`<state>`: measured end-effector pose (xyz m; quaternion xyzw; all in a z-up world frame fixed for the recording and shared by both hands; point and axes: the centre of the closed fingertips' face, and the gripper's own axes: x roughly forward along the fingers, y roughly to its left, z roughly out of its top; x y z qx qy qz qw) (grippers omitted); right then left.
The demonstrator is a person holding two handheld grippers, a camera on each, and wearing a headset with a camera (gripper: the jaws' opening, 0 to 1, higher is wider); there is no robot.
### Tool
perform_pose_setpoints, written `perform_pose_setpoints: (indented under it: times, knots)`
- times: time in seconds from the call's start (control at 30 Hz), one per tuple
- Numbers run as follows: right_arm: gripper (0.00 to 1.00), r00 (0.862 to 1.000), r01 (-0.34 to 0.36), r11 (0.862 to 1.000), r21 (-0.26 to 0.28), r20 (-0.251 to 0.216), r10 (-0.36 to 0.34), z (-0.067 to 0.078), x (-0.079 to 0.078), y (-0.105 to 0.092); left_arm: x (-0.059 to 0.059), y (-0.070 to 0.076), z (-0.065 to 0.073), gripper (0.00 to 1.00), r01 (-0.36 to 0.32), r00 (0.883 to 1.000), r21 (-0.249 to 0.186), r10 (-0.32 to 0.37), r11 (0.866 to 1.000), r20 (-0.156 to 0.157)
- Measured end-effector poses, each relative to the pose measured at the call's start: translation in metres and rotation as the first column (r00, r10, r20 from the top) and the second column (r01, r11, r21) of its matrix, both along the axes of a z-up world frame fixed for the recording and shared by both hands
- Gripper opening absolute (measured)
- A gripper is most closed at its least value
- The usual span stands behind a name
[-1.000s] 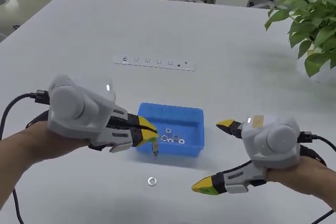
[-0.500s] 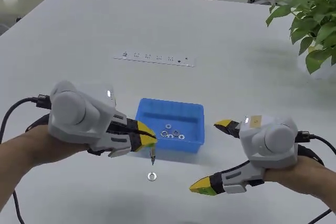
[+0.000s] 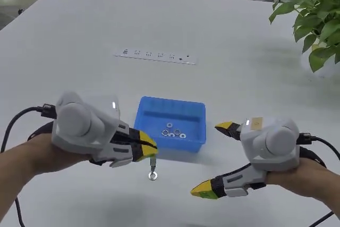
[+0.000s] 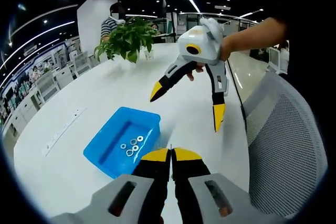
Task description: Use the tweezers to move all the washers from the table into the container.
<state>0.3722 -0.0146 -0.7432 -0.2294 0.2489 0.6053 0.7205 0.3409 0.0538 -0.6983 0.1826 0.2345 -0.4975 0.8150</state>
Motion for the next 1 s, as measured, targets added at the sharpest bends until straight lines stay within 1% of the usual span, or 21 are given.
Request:
perform_pose_setpoints:
  times: [0.13, 0.27, 0.33, 0.5, 0.6, 0.77, 0.87, 1.0]
  knots:
    - [1.0, 1.0, -0.005, 1.0, -0.001, 0.0, 0.005, 0.0, -0.001, 0.001, 0.001, 0.001, 0.0, 0.05, -0.003, 1.0, -0.005, 0.003, 1.0, -0.002]
    - [0.97, 1.0, -0.029, 0.999, 0.015, 0.008, 0.029, 0.003, -0.004, 0.005, 0.001, 0.002, 0.0, 0.05, 0.002, 1.0, -0.002, -0.002, 1.0, 0.0]
    - [0.96, 0.999, -0.04, 0.999, 0.013, 0.008, 0.04, 0.004, -0.005, 0.006, 0.0, 0.002, 0.0, 0.05, 0.004, 1.0, -0.002, -0.004, 1.0, -0.002]
    - [0.88, 0.996, -0.091, 0.996, 0.024, 0.016, 0.091, 0.007, -0.009, 0.013, 0.001, 0.002, 0.0, 0.05, 0.007, 1.0, 0.015, -0.007, 1.0, 0.003]
    - [0.82, 0.991, -0.134, 0.991, 0.028, 0.027, 0.133, 0.009, -0.012, 0.02, 0.001, 0.002, 0.0, 0.05, -0.006, 1.0, 0.025, 0.007, 1.0, -0.004]
    - [0.73, 0.979, -0.199, 0.98, 0.03, 0.042, 0.198, 0.011, -0.016, 0.033, 0.0, 0.001, -0.001, 0.05, -0.01, 1.0, 0.018, 0.01, 1.0, -0.012]
    - [0.67, 0.97, -0.24, 0.97, 0.025, 0.048, 0.239, 0.01, -0.019, 0.04, -0.001, 0.0, -0.001, 0.05, -0.011, 1.0, 0.017, 0.011, 1.0, -0.008]
    - [0.62, 0.959, -0.28, 0.96, 0.014, 0.041, 0.28, 0.006, -0.021, 0.049, -0.001, 0.001, 0.0, 0.05, -0.015, 1.0, 0.016, 0.015, 1.0, -0.008]
